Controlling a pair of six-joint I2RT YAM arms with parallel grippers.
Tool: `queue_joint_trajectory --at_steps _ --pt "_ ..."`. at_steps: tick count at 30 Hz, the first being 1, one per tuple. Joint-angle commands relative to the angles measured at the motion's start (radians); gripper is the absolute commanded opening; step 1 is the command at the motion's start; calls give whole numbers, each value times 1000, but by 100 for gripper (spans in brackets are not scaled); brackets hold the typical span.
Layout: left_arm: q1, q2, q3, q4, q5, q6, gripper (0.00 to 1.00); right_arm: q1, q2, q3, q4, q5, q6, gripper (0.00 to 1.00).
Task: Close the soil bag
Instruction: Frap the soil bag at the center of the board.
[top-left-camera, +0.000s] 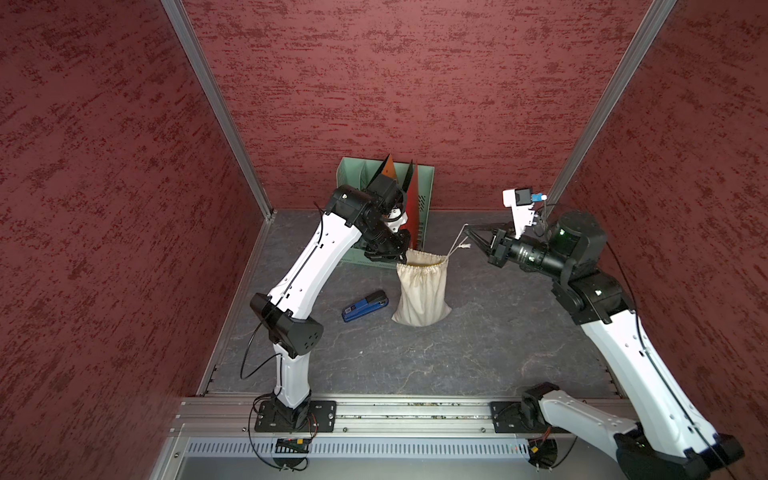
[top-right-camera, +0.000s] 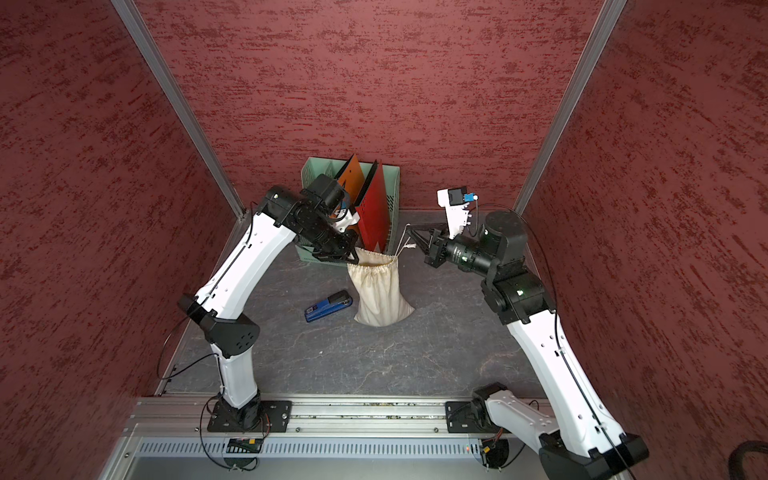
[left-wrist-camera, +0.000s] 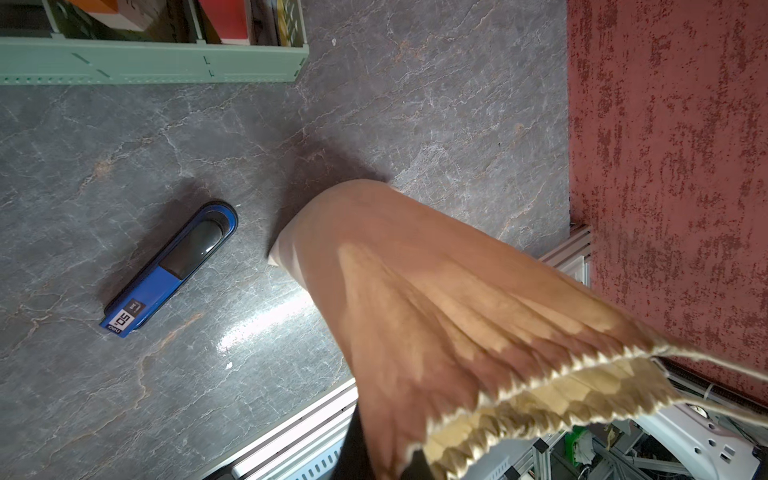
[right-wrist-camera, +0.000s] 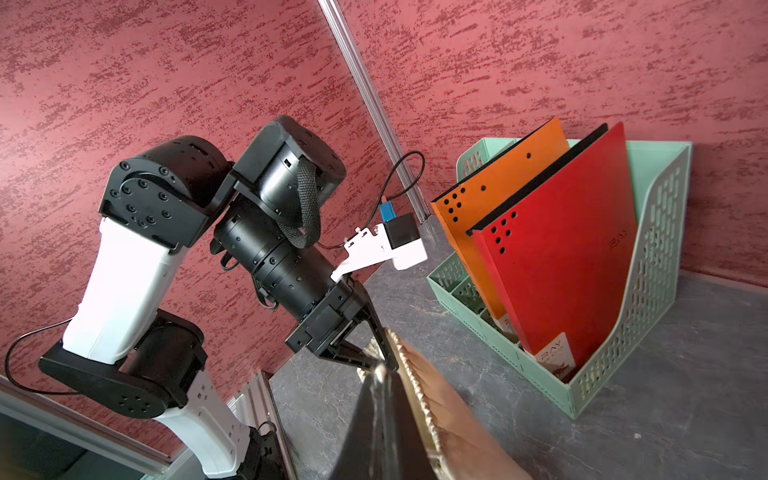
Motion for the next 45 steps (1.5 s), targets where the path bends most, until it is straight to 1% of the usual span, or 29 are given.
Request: queue_joint_trajectory --at_steps 1,3,6,10,11,12,13,16,19,22,24,25,26,29,34,38,41,45 --pt "9 -7 1 13 50 0 0 -6 -54 -36 141 75 8 0" --pt "10 -24 -36 43 55 -6 0 -7 -61 -51 140 88 13 0" --pt "14 -57 -128 106 49 -25 0 -8 -70 -80 131 89 -6 0" --pt "7 -104 -258 213 68 -89 0 -7 -63 -91 114 44 -63 0" --pt "7 -114 -278 232 72 -105 3 -6 -54 -83 101 20 -78 0" --pt "9 -120 -290 255 76 -113 11 -7 -43 -72 89 -4 -94 0" --pt "10 -124 -292 265 75 -117 16 -6 -32 -58 74 -21 -107 0" --pt "31 -115 -265 265 97 -88 21 -8 -7 -27 40 -47 -121 0" --pt "55 -90 -222 237 128 -20 25 -7 -21 -42 49 -35 -112 0" --pt "72 -65 -185 191 152 56 29 -7 -42 -76 76 -16 -73 0" --pt "75 -61 -178 173 161 110 35 -7 -54 -88 83 -13 -48 0" --pt "76 -64 -178 166 166 135 36 -5 -57 -88 76 -9 -43 0" --pt "81 -68 -189 168 172 148 36 -5 -63 -86 62 -4 -40 0" --pt "100 -100 -253 216 242 140 36 -5 -89 -90 49 16 -22 0" --pt "92 -117 -262 253 288 148 37 -5 -93 -86 16 -12 -10 0" --pt "84 -115 -256 272 295 154 38 -2 -94 -88 13 -20 2 0" --pt "79 -120 -268 292 298 159 41 -2 -104 -95 10 -16 3 0" --pt "61 -117 -275 296 301 169 41 2 -101 -82 -18 -30 0 0"
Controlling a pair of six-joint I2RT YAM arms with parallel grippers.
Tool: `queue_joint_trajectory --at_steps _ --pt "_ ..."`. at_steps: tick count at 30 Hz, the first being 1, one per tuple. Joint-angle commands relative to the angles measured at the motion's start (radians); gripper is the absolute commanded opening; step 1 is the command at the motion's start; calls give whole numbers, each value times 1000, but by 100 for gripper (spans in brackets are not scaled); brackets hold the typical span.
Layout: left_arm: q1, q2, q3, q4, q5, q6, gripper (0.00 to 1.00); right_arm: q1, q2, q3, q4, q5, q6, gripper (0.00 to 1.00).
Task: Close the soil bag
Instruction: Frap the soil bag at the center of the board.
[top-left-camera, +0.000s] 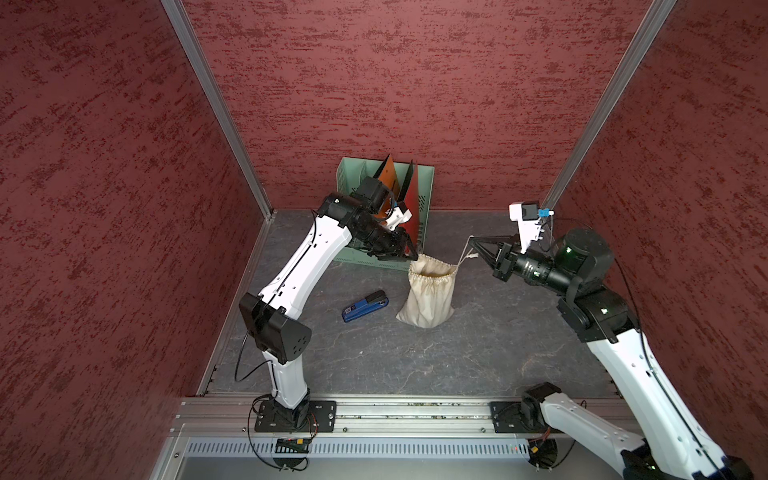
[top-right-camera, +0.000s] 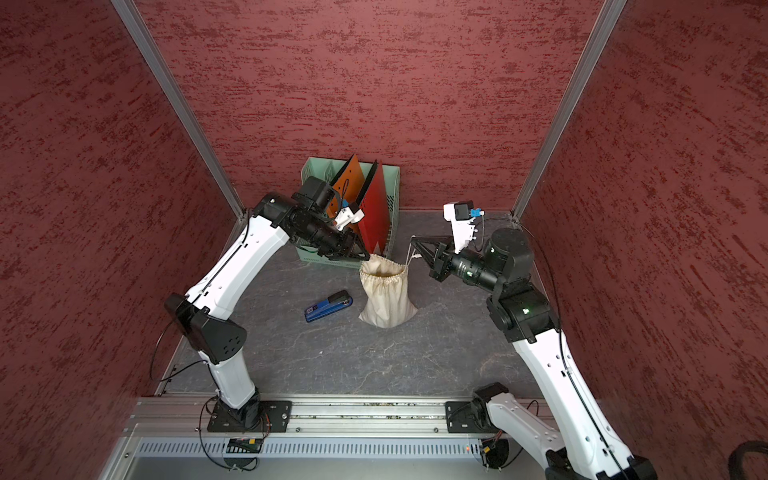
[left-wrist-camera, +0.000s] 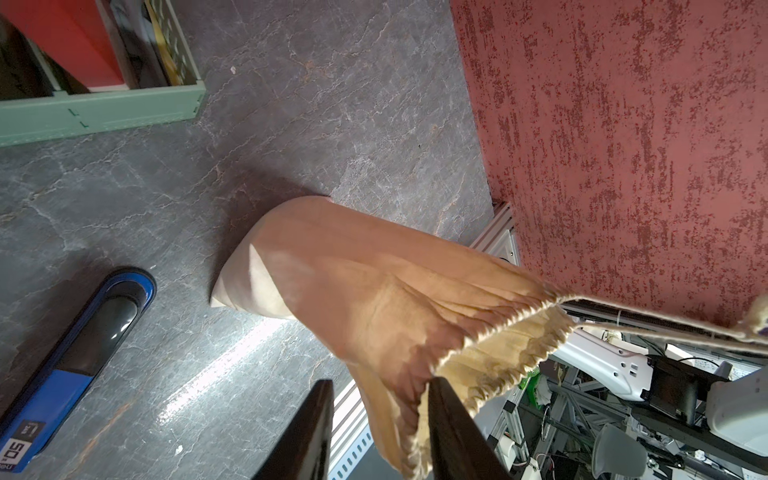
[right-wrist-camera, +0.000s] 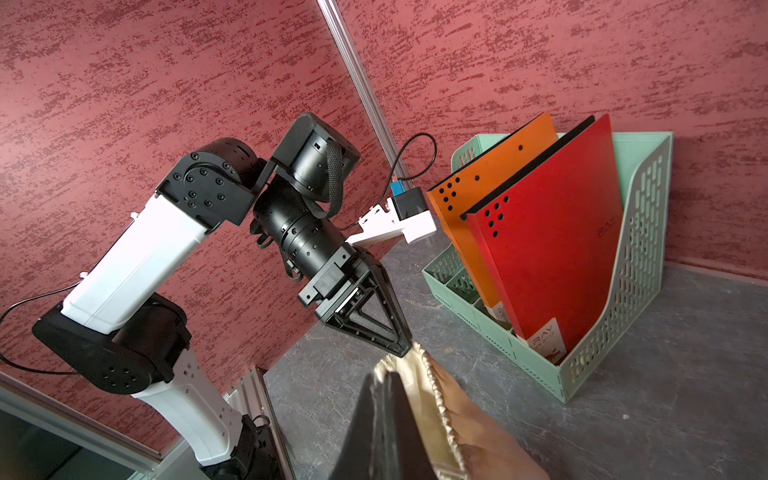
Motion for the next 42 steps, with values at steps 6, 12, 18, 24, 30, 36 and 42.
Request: queue_joint_trajectory --at_steps 6,12,18,24,30,36,42 --pt "-35 -4 2 31 13 33 41 4 -31 9 -16 -23 4 0" --pt "-38 19 25 22 4 33 14 4 -47 4 -34 -23 -12 0" --pt "-38 -18 15 7 -69 9 0 3 -52 17 18 49 14 0" --pt "-28 -86 7 16 -135 -81 0 3 13 106 63 73 16 0" --pt "-49 -182 -133 125 -161 -196 0 4 84 124 129 29 22 0" --pt "-47 -237 -270 217 -169 -222 0 4 99 111 203 45 18 0" --pt "-30 -228 -270 272 -152 -215 0 6 195 202 212 -79 49 0"
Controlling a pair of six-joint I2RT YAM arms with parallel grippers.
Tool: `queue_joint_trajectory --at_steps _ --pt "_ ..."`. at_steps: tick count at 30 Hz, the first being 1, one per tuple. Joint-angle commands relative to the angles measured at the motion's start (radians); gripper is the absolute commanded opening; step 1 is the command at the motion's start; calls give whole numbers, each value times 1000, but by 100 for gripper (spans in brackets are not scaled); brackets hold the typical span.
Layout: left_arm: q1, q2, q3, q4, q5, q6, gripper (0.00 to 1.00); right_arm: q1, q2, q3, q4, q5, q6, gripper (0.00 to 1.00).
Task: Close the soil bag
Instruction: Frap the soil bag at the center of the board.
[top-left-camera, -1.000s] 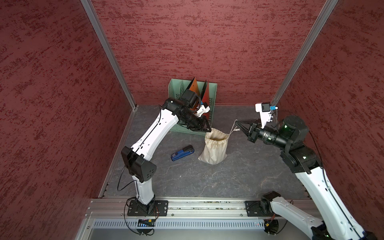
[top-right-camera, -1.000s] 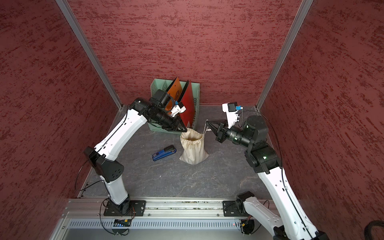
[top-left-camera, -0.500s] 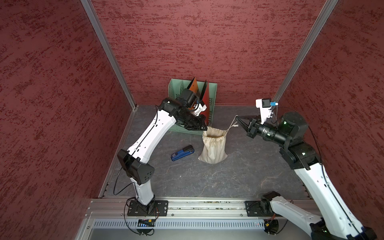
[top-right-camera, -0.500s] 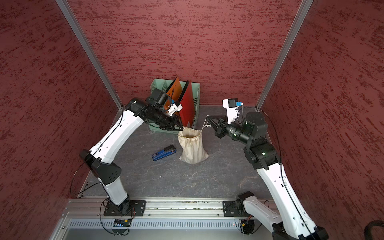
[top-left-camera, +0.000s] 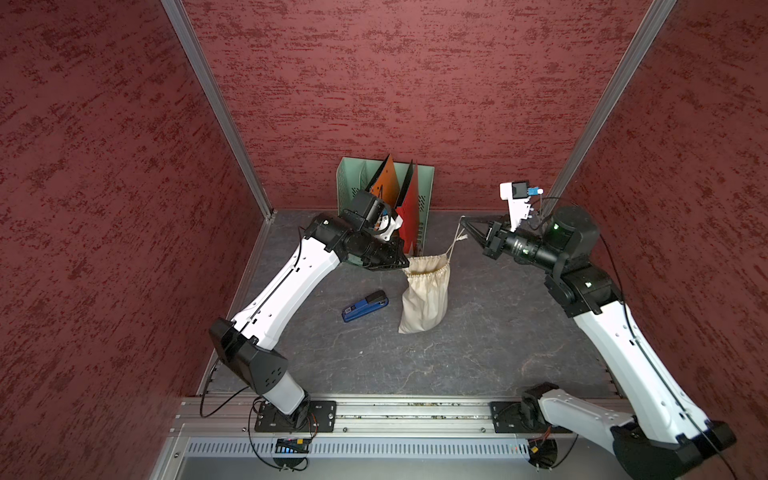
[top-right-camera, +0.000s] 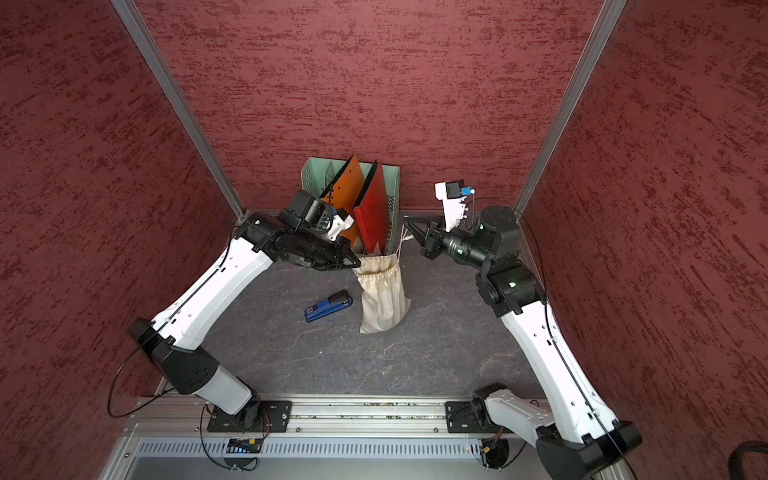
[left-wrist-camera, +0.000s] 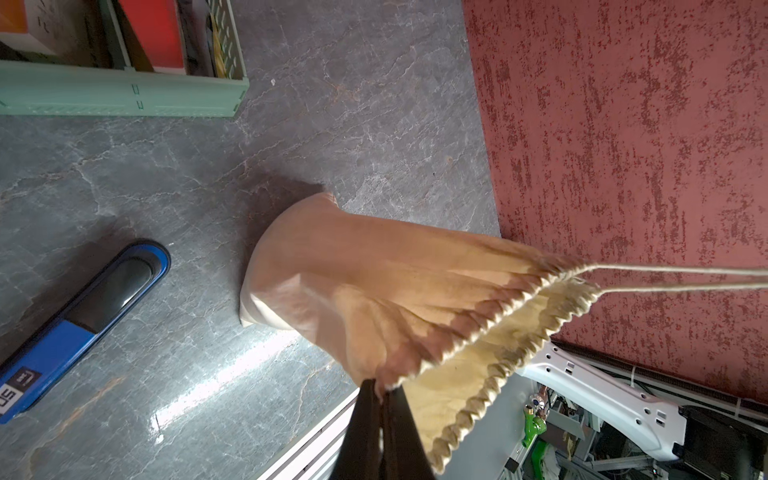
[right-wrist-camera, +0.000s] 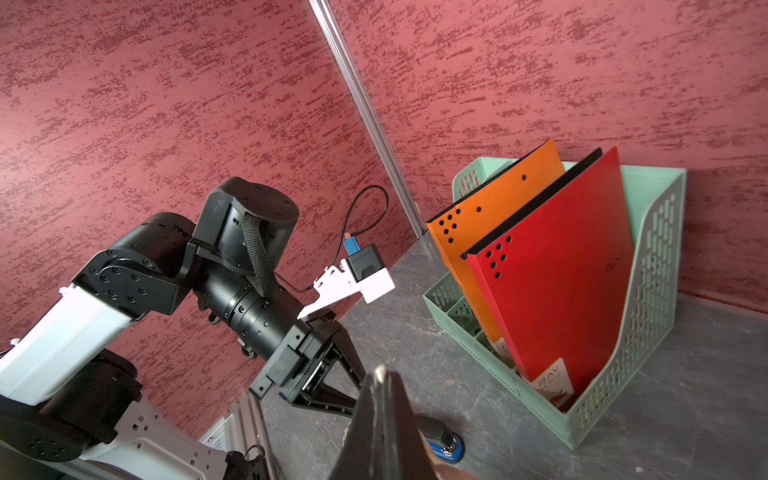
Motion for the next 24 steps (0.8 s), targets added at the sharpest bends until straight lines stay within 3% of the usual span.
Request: queue_joint_trajectory --at_steps 1,7,13,20,24 --pt "16 5 16 60 -2 -5 0 7 15 65 124 -76 24 0" --pt "13 35 62 71 22 -5 0 16 43 170 78 -92 -10 0" --pt "0 43 35 81 20 -8 0 18 24 64 117 -109 25 0" --pt "4 42 40 69 9 8 0 18 -3 152 81 -68 -3 0" --pt "9 35 33 76 1 24 4 20 -13 50 131 -89 59 0"
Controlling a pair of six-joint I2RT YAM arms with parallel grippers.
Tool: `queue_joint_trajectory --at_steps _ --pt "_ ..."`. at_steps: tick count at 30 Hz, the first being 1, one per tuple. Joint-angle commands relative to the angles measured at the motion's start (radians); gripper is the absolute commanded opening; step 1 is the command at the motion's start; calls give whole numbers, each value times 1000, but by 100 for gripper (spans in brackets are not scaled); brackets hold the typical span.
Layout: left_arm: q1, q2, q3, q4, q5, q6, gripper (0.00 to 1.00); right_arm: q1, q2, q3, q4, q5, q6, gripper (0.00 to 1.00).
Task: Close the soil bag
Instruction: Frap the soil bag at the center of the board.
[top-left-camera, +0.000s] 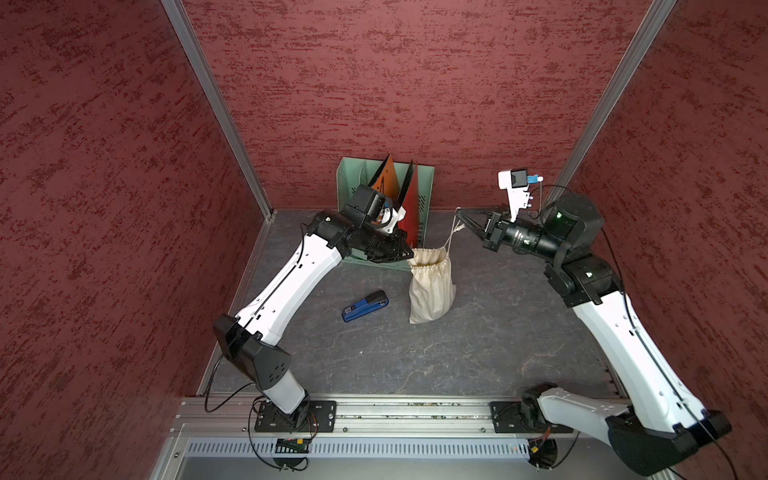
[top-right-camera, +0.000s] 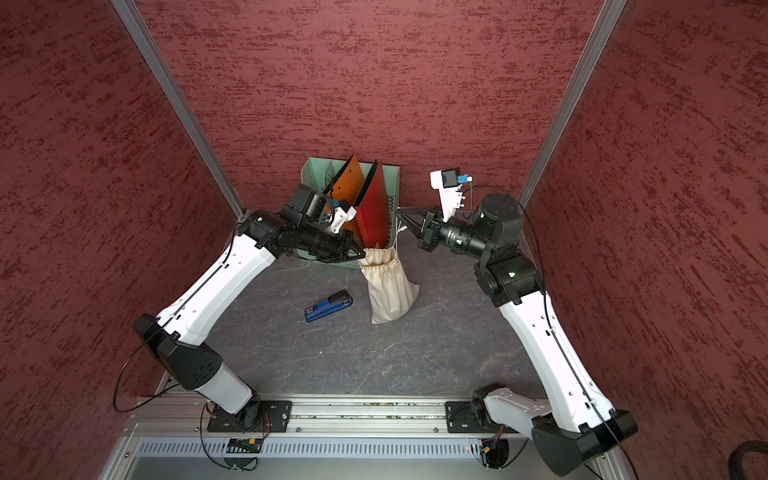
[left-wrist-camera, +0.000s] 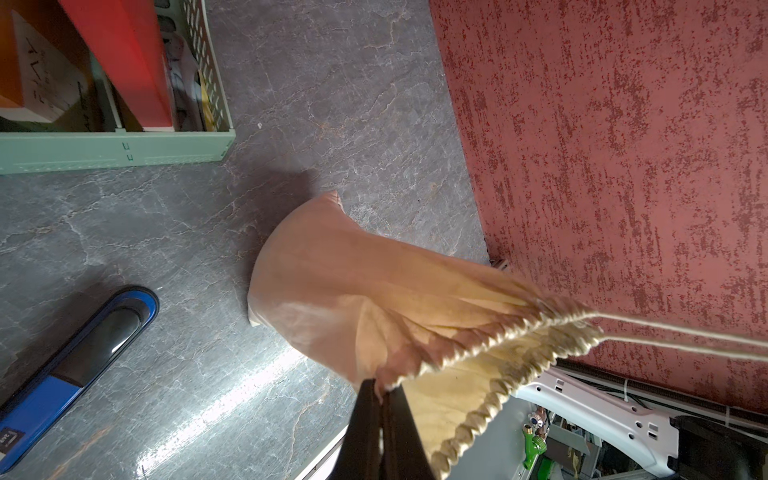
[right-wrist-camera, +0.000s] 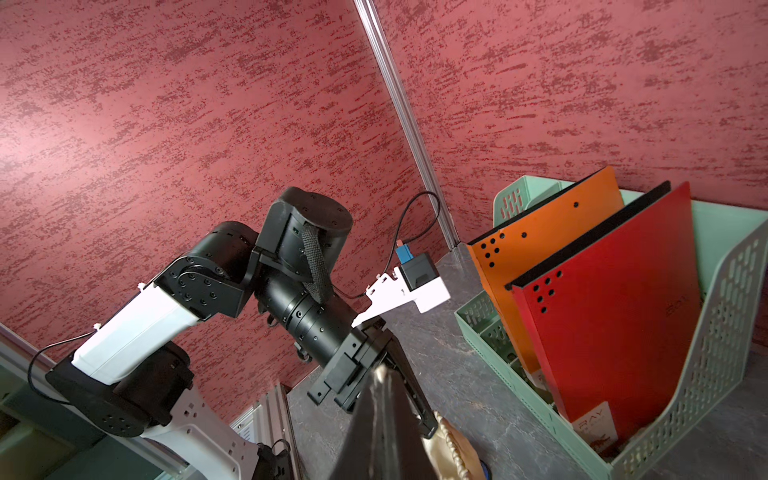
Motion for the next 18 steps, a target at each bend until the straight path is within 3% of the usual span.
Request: queue_joint_trajectory --at_steps 1,4,9,10,12,18 --pt "10 1 -4 20 -11 28 8 7 -46 -58 135 -5 53 0" --pt "26 -21 -30 62 -3 34 13 9 -64 -114 158 15 64 0" --pt "52 -58 -77 149 25 30 42 11 -66 -127 126 10 53 0" --pt "52 -66 -87 169 26 30 58 11 -68 -128 121 12 50 0" --pt "58 -81 -98 199 10 32 98 11 -71 -127 113 13 45 0" --pt "79 -111 -112 286 25 74 100 11 -66 -109 94 20 26 0"
